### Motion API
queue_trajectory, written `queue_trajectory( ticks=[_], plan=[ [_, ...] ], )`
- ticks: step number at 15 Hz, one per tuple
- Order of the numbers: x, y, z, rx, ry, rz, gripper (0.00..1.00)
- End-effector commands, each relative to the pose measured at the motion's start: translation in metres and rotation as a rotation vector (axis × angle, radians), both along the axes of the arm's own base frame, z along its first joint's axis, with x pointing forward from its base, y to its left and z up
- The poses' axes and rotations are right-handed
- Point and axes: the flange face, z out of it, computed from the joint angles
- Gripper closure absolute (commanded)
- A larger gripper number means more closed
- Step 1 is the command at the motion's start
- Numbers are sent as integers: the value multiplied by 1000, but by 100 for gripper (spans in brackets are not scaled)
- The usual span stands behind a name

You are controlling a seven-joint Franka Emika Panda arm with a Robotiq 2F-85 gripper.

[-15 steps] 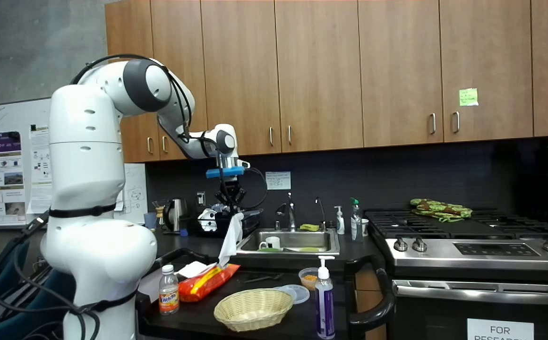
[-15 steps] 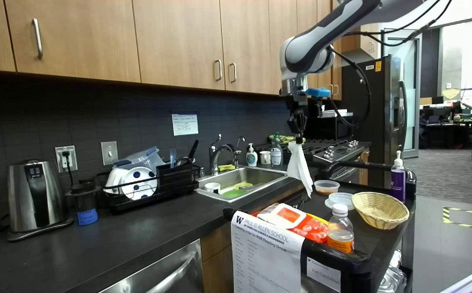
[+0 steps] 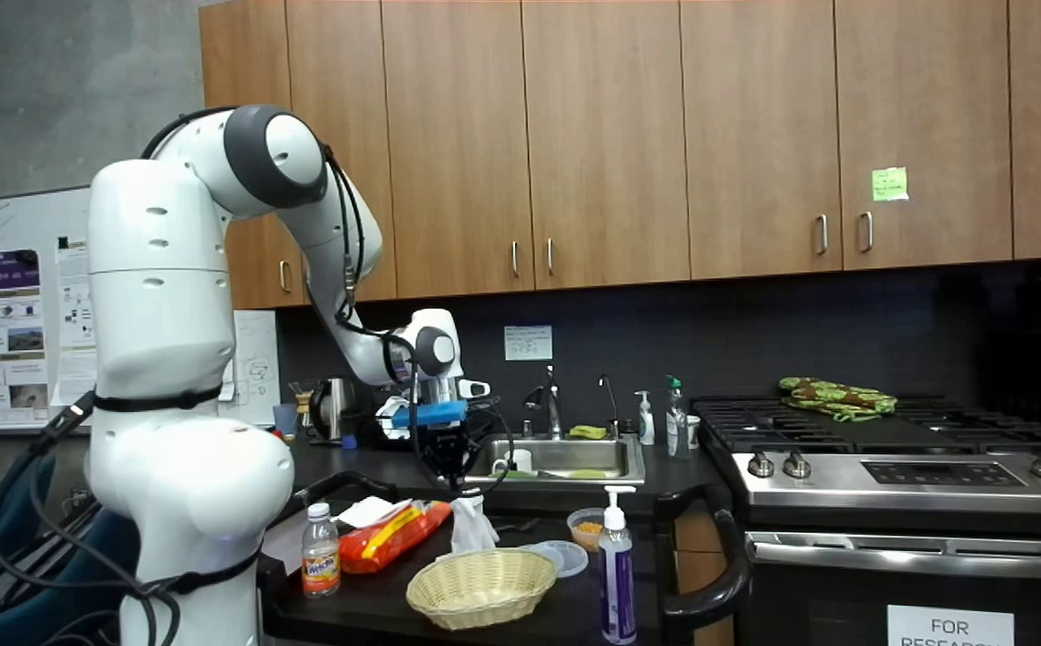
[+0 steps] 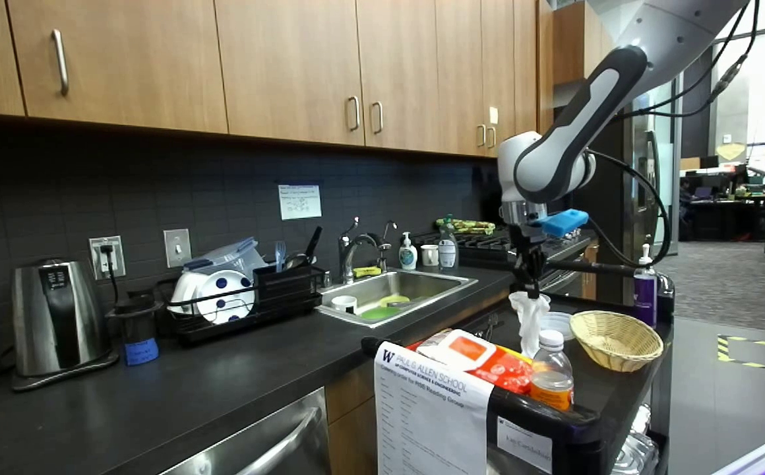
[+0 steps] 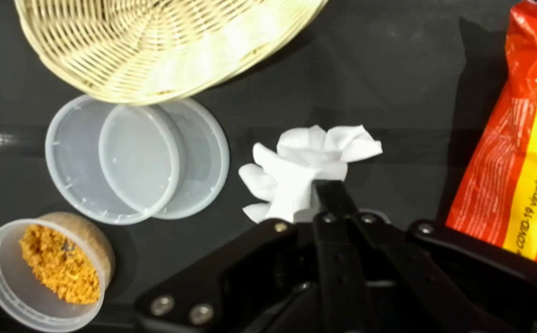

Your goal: Pick up one wet wipe from the orange packet of wet wipes and wipe the kitchen counter

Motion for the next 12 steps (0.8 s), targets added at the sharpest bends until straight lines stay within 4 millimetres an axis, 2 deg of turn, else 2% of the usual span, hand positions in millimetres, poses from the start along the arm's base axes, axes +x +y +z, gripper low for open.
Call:
queue_trajectory(
  ticks=[1, 5, 9, 10, 12],
  plan=[
    [-28, 1, -21, -15, 22, -15, 100],
    [-45, 19, -43, -16, 53, 19, 100],
    [-41, 38, -52, -8, 48, 45, 100],
    [-39, 41, -54, -8, 44, 47, 74],
    [-35, 43, -56, -7, 42, 44, 68]
  ],
)
